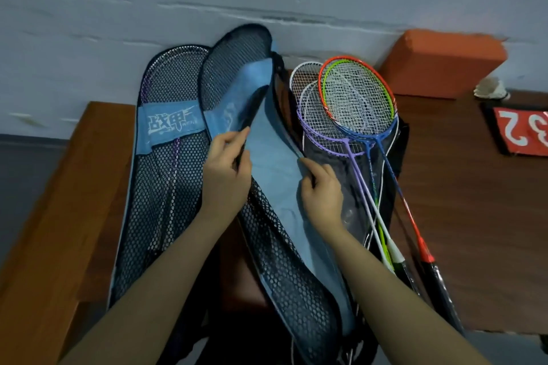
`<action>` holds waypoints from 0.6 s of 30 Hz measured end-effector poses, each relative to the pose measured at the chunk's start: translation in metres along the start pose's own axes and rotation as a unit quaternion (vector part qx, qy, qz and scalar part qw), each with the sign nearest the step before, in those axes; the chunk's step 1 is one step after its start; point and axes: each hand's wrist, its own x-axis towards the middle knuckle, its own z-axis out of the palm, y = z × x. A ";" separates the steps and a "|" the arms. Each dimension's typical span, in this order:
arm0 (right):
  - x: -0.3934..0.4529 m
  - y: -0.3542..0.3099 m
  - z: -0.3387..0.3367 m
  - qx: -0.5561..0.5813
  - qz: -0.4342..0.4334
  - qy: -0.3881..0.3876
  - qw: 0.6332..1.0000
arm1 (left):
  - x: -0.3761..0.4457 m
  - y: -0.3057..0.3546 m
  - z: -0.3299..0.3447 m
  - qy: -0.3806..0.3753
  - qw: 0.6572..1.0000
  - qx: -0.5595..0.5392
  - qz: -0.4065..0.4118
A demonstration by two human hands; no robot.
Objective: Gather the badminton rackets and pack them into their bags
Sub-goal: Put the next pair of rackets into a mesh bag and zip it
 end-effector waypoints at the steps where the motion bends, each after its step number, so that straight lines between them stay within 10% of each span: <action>1: 0.003 0.002 -0.001 -0.005 0.013 0.002 1.000 | 0.000 -0.001 -0.003 0.007 1.000 0.007 0.002; 18: 0.017 0.052 -0.031 0.047 0.025 -0.008 0.999 | -0.013 -0.017 0.048 -0.182 0.983 0.028 -0.020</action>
